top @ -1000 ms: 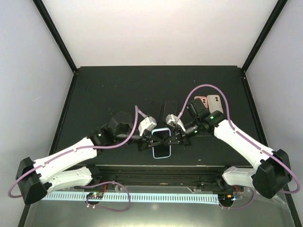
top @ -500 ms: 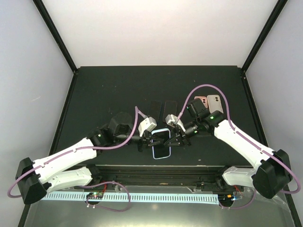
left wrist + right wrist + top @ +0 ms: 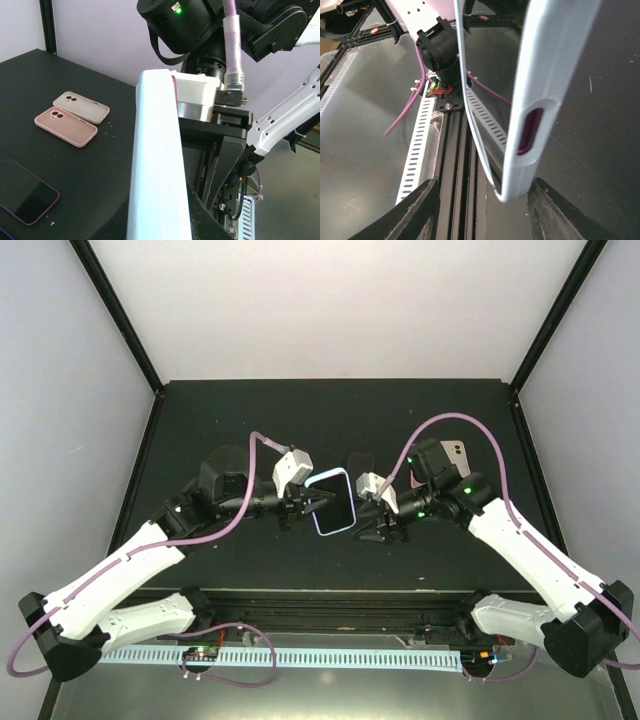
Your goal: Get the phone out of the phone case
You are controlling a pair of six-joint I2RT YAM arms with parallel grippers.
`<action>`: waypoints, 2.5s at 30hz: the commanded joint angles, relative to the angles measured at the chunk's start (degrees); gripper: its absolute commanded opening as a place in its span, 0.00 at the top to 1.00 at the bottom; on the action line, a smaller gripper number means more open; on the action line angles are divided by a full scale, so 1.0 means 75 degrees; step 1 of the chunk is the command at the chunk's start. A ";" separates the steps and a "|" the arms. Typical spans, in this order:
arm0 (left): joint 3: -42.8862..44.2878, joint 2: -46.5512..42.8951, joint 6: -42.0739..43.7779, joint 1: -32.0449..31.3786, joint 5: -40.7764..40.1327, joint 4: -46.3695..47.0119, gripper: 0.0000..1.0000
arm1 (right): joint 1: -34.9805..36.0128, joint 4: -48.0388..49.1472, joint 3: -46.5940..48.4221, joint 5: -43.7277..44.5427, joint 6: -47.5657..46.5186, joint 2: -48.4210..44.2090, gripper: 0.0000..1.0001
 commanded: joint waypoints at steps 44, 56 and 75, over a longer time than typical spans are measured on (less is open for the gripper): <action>-0.0931 -0.0228 0.0003 0.1689 0.4164 0.1746 0.99 | 0.1826 -0.0772 0.0919 0.1638 -0.0736 -0.0355 0.96; -0.0631 0.0904 -0.0708 0.1832 0.6007 0.1932 0.99 | 0.2240 -0.0245 0.0756 0.3367 -0.1822 -0.0344 0.99; -0.0677 0.1000 -0.0933 0.1837 0.6200 0.2117 0.98 | 0.2298 0.0508 0.0539 0.4148 -0.2163 -0.0249 0.94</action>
